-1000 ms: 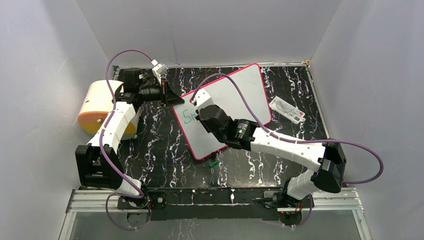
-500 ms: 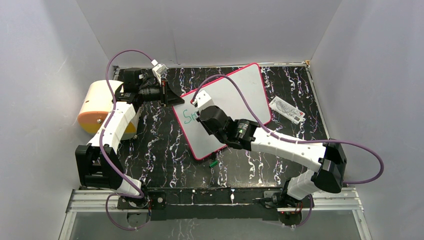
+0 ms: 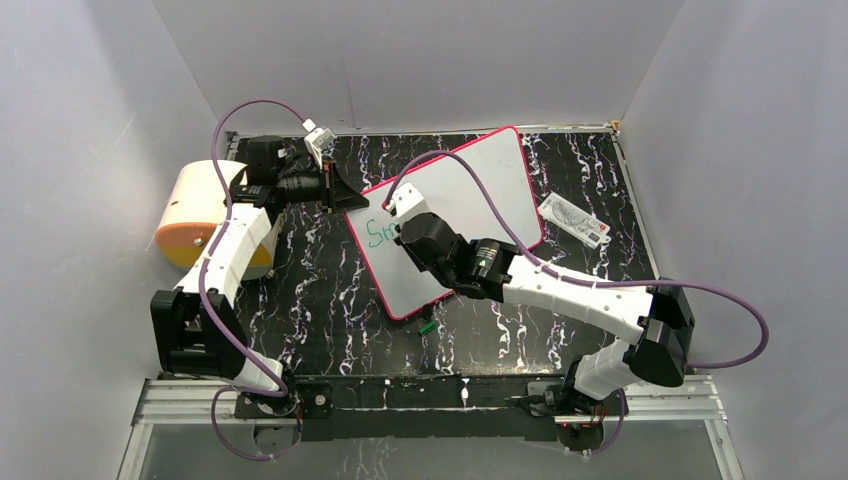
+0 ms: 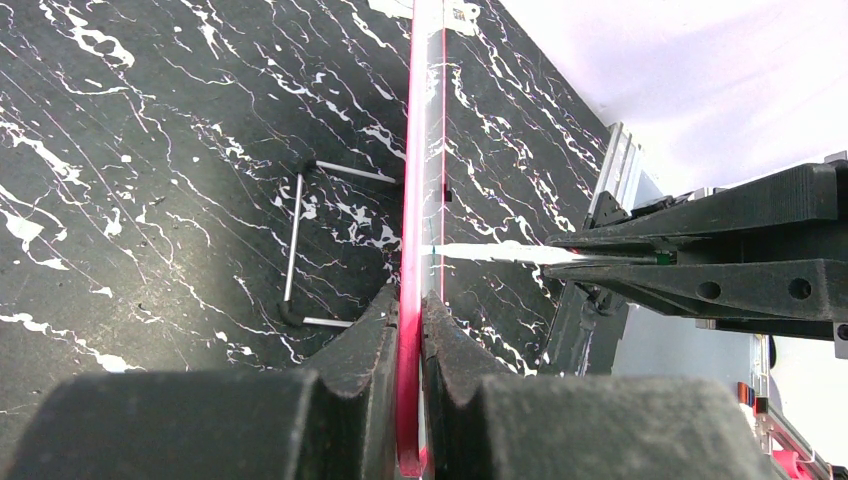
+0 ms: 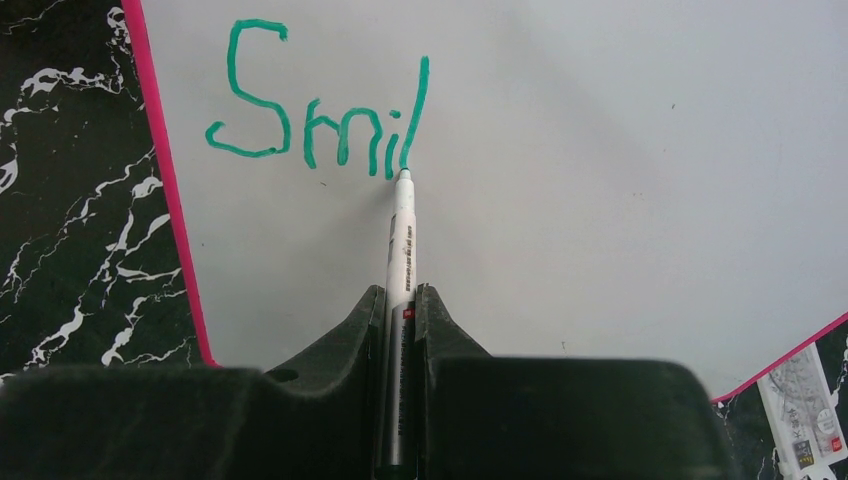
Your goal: Write a sentence on the whiteboard
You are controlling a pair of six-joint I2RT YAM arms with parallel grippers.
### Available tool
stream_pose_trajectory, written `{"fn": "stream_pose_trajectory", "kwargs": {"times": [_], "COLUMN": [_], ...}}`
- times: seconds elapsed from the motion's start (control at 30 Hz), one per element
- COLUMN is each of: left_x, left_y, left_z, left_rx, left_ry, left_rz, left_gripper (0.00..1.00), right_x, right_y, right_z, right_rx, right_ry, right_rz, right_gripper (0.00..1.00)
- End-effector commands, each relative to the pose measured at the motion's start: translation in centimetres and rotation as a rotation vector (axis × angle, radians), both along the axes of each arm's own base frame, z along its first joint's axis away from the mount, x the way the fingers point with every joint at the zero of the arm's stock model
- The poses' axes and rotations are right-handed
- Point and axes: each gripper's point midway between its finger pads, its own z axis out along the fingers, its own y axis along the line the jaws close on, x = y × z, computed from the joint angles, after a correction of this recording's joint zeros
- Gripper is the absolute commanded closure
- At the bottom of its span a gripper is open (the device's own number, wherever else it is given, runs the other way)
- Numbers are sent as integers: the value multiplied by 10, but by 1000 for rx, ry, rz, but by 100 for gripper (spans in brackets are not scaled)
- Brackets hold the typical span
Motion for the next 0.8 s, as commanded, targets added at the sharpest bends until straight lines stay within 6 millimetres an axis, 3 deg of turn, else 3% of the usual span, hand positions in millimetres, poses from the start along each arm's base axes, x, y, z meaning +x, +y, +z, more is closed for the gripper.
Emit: {"fn": "stream_pose_trajectory", "kwargs": {"times": [0.0,0.27,0.5,0.77], "left_x": [-4,-5,-5,-5], "left_y": [3,3,3,3], "left_z": [-24,-24,-23,-24], "left_rx": [57,58,57,58], "left_ry": [40,40,38,39], "left_rz": [18,20,19,20], "left_gripper": [100,100,100,100], "right_x": [2,4,3,9], "right_y": [-8,-7,-12,-6], "right_z": [12,20,41,36], "right_rx": [33,68,142,141], "right_ry": [-20,-40,-82,-96], "right_rz": [-31,-35,-38,-44], "right_gripper": [100,100,100,100]}}
